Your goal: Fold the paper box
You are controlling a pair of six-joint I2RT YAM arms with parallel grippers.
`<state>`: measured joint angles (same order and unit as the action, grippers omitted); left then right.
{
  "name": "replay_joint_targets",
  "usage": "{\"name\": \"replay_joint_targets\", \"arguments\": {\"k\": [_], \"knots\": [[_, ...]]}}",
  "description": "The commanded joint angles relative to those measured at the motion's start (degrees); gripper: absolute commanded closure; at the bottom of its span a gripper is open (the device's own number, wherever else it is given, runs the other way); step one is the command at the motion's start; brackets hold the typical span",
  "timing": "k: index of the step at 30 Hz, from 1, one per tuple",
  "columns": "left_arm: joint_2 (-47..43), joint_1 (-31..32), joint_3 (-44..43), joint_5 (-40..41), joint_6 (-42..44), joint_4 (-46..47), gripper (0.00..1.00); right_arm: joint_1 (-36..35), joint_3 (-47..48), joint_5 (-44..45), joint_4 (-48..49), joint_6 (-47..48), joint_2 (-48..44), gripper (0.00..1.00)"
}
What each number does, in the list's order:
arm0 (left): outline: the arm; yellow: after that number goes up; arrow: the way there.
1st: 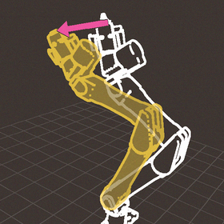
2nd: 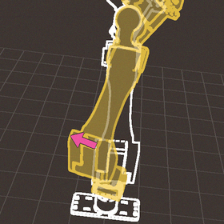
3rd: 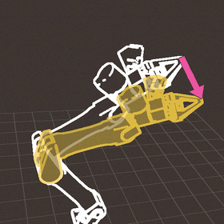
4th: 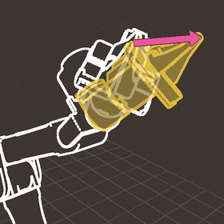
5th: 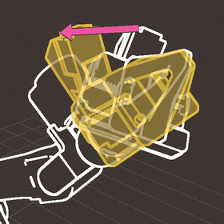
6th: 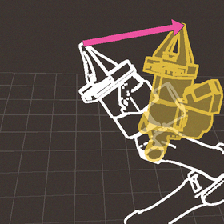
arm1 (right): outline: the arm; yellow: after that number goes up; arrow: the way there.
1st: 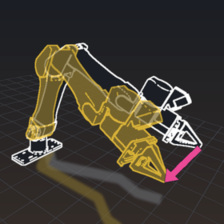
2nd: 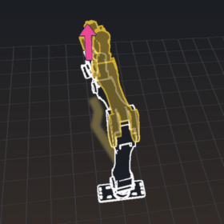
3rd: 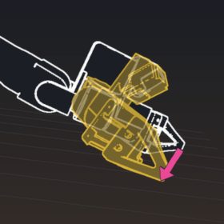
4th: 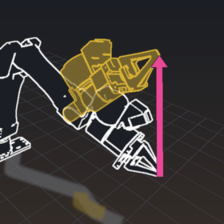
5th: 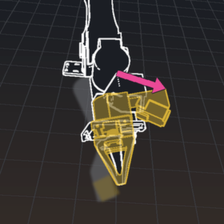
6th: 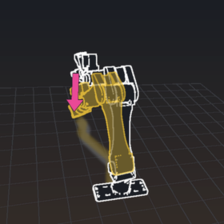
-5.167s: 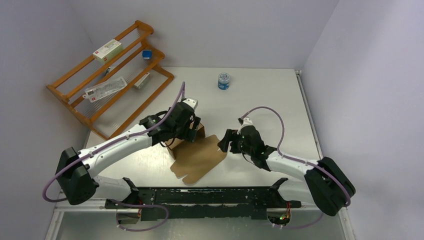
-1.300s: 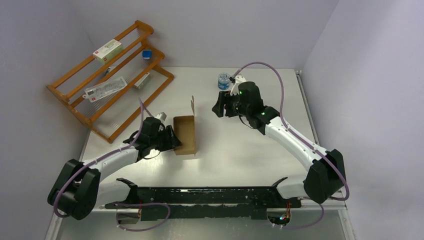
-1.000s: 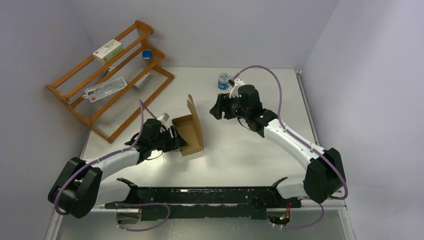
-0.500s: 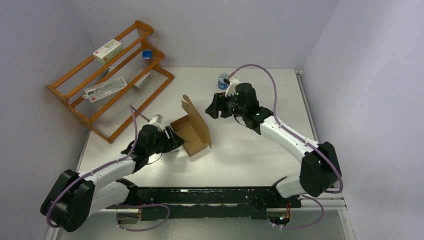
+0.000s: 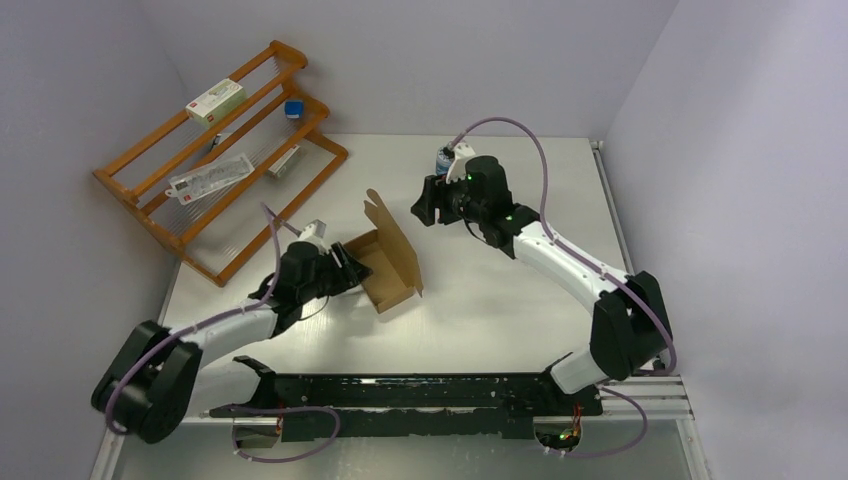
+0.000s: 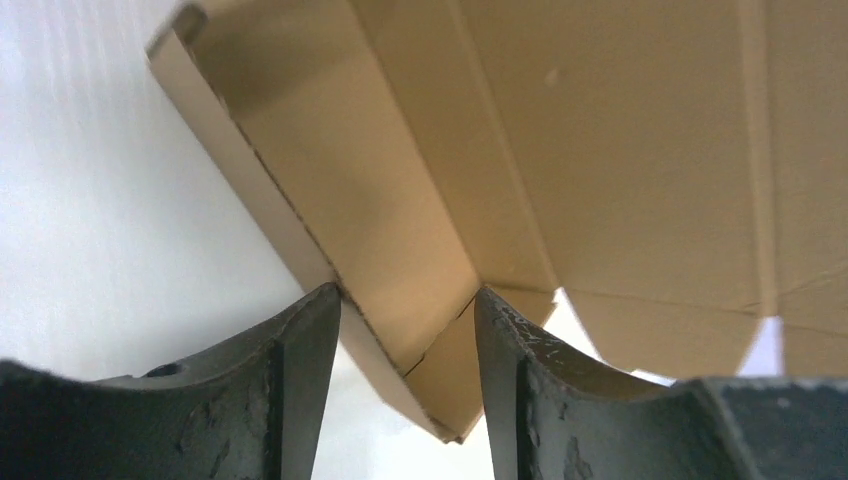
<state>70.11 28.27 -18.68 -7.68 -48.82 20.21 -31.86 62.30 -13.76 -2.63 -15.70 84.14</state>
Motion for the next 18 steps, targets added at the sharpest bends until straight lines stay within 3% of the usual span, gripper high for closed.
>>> {"name": "replay_joint_targets", "arguments": {"k": [1,5,18], "knots": [[-7.3,-2.4,-3.1,7.4,2.6,-5.1,0.42,1.6,2.8,5.7,0.9,2.0,4.9,0.37],[-7.4,-5.3,-4.5,13.7,3.0,-9.2,0.46,2.5,3.4,3.7,3.9,1.8,10.9,0.42],[8.7,-11.8,-9.4,11.2,4.0,-4.8,0.61,1.5,6.3,-1.2,14.0,-0.3,27.3,0.6]]}}
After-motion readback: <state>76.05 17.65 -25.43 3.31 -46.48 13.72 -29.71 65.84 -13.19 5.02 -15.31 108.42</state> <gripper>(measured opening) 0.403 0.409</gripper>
